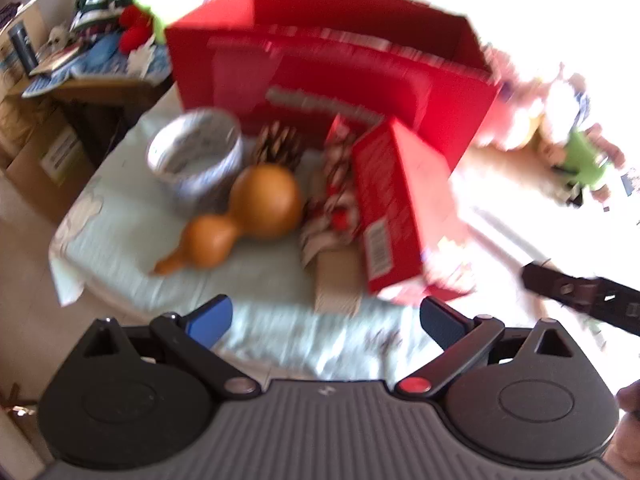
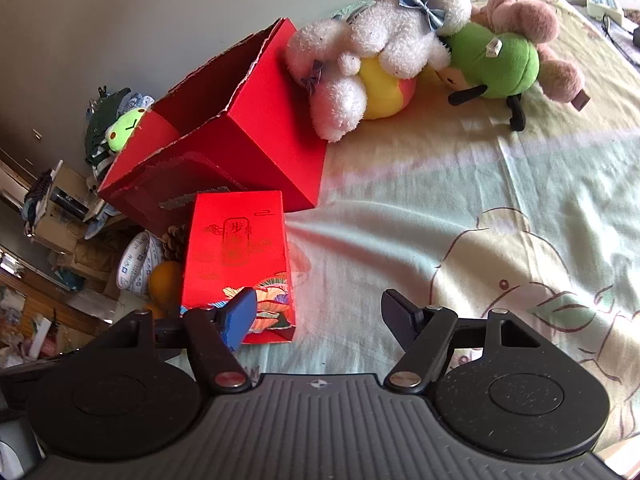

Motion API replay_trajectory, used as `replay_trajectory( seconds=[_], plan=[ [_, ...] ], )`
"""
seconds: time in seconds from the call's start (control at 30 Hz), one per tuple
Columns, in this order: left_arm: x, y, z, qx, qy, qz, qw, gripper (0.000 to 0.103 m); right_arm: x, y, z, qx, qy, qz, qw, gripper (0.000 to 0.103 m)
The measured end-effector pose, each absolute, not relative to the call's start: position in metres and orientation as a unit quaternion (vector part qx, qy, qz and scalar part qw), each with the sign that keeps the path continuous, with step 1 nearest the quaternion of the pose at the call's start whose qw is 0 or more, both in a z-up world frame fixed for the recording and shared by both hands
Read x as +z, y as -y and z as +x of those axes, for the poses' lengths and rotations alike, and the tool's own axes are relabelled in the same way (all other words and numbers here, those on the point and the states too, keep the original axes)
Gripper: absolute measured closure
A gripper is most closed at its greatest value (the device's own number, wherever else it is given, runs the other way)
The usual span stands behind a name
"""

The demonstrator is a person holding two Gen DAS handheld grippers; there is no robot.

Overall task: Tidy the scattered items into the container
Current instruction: 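Grasp the small red gift box with the right gripper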

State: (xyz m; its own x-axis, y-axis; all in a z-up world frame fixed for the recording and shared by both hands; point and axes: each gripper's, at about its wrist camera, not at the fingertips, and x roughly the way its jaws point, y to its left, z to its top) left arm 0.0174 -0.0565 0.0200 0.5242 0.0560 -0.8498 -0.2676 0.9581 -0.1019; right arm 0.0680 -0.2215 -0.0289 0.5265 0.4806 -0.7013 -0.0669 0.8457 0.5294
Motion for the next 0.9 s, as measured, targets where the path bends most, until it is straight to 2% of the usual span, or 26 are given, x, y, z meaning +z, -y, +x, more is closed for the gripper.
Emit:
replay_trajectory(
  seconds=[0.17,0.53,0.77,0.9],
  plan=[
    [0.025,0.074,0.036,0.05,-0.463,-0.062,0.883,0.004,-0.033,0.214,0.091,0.199,-0.469,0.273,0.816,0.039],
    [0.003,0.068,0.074,-0.038,-0.492,-0.064,0.867,0.034,-0.051,0.19,0.127,0.228,-0.506,0.3,0.776,0.04],
    [-0.004,0.065,0.096,-0.055,-0.498,-0.043,0.865,0.035,-0.06,0.19,0.139,0.24,-0.519,0.335,0.749,0.04],
    [-0.003,0.065,0.098,-0.067,-0.499,-0.032,0.863,0.035,-0.056,0.201,0.133,0.241,-0.522,0.341,0.744,0.043]
  ],
)
